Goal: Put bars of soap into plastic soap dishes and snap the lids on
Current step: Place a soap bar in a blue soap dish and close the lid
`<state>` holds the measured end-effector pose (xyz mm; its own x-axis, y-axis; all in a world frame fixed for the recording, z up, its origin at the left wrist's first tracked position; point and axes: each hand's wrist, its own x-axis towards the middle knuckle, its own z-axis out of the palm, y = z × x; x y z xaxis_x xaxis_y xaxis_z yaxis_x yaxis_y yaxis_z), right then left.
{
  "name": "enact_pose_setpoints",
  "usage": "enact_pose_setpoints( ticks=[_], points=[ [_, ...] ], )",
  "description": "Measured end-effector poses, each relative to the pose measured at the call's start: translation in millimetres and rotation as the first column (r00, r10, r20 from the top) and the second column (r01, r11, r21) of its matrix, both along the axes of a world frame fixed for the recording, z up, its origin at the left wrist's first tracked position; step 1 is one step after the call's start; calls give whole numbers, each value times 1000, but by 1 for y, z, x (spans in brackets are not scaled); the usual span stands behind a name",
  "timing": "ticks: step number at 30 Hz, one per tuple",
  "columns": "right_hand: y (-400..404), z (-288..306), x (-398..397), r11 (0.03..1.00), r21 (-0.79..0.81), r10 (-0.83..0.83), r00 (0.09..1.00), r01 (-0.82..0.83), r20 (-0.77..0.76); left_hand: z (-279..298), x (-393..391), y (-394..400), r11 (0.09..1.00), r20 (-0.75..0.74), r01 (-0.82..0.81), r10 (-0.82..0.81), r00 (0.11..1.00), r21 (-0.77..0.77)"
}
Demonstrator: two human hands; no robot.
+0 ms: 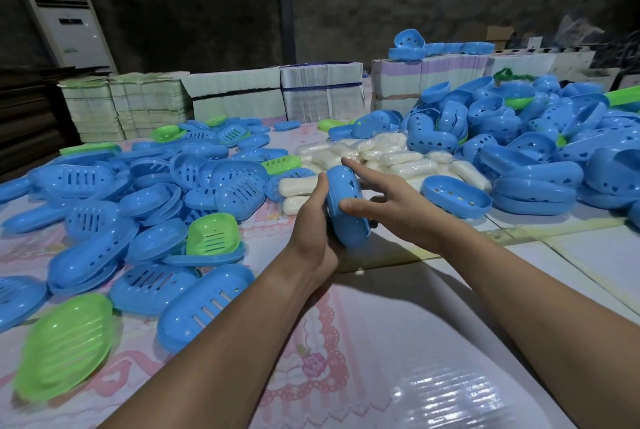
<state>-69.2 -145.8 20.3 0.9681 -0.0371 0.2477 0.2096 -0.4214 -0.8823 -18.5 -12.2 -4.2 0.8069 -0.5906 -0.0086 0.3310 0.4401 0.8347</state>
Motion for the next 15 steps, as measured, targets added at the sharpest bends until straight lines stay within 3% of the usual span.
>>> enact_pose_setpoints(
  ticks=[6, 10, 15],
  points=[
    [3, 2, -2, 990, 142, 4, 1000, -1, -22, 1, -2, 7, 993, -76, 74, -82, 994, -96],
    [7, 5, -6, 993, 71, -93, 991, 99, -93, -2, -5, 6, 990, -94, 120, -127, 987, -76],
    [11, 5, -12, 990, 106, -77, 991, 88, -107, -1, -4, 8, 985, -73, 158, -163, 984, -68]
  ],
)
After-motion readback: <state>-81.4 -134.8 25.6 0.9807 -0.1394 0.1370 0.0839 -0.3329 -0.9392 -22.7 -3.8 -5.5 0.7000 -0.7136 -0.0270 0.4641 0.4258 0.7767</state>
